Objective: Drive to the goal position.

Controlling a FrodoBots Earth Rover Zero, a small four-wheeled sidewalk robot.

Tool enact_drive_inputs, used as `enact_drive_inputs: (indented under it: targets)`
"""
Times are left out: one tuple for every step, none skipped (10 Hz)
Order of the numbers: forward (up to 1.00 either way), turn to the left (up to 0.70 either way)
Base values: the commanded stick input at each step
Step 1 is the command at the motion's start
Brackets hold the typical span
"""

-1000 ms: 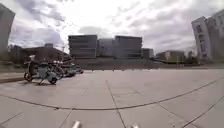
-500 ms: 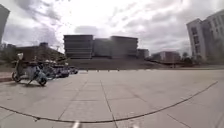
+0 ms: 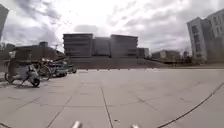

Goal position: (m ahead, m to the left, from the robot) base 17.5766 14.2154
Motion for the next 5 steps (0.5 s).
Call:
enact_drive_inputs:
  targets:
    - [0.7,0.0]
    - [0.7,0.0]
    - [0.7,0.0]
    - [0.7,0.0]
    - [0.7,0.0]
